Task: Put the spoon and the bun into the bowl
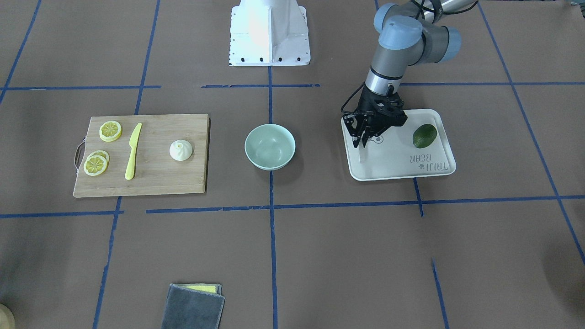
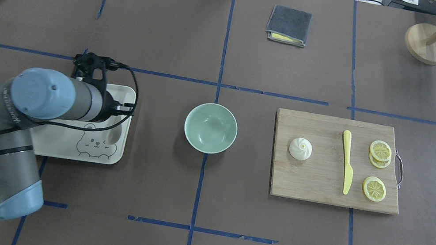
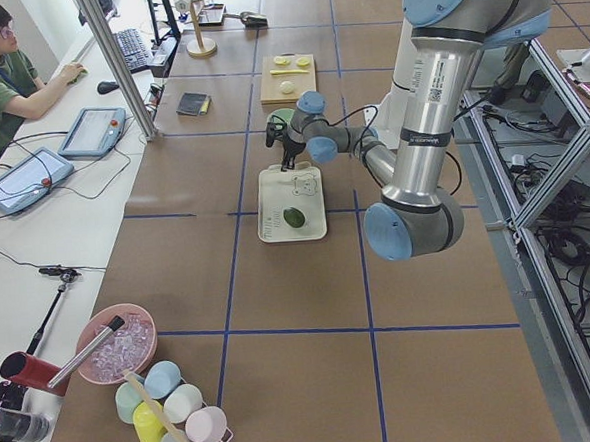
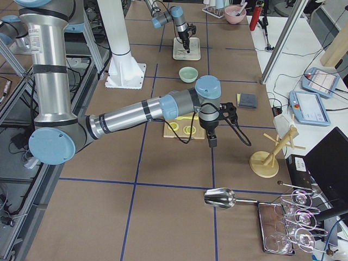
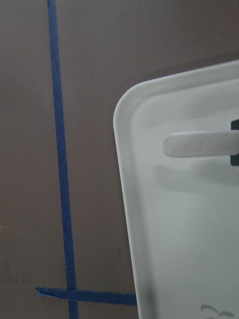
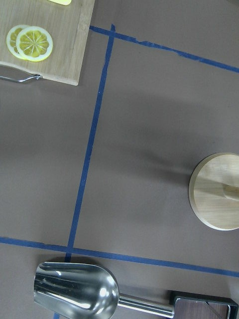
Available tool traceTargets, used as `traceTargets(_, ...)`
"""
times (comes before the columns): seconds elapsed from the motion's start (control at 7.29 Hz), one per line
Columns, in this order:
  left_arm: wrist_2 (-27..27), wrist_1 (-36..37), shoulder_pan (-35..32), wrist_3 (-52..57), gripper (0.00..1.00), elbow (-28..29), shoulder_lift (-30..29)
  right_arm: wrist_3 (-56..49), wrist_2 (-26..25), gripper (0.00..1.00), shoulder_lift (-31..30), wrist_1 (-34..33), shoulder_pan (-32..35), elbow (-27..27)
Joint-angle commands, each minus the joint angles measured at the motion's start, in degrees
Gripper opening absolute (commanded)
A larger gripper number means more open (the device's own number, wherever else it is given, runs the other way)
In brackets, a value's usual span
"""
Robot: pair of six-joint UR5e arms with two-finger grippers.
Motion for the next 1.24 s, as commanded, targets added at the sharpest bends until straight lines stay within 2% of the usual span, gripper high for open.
traceTargets(0.0, 0.0, 15.1, 0.7, -12.0, 0.00, 1.4, -13.5, 0.0, 0.0, 1.00, 0.0, 0.0, 0.0, 0.0)
traceTargets(0.14, 0.1, 16.2, 1.9, -16.2, 0.00, 4.8, -17.3, 0.0, 0.0, 1.00, 0.0, 0.0, 0.0, 0.0)
traceTargets(0.41, 2.6, 16.2, 4.8, -20.1, 0.00, 9.0, -20.7, 0.0, 0.0, 1.00, 0.0, 0.0, 0.0, 0.1)
traceTargets(0.69, 2.7, 16.2, 5.0, -24.2, 0.00, 16.4, -26.8, 0.0, 0.0, 1.00, 0.0, 0.0, 0.0, 0.1)
traceTargets(1.1, 2.8, 16.3, 4.2, -23.5, 0.00, 16.3, -26.4, 0.1, 0.2, 1.00, -0.1, 0.0, 0.0, 0.1)
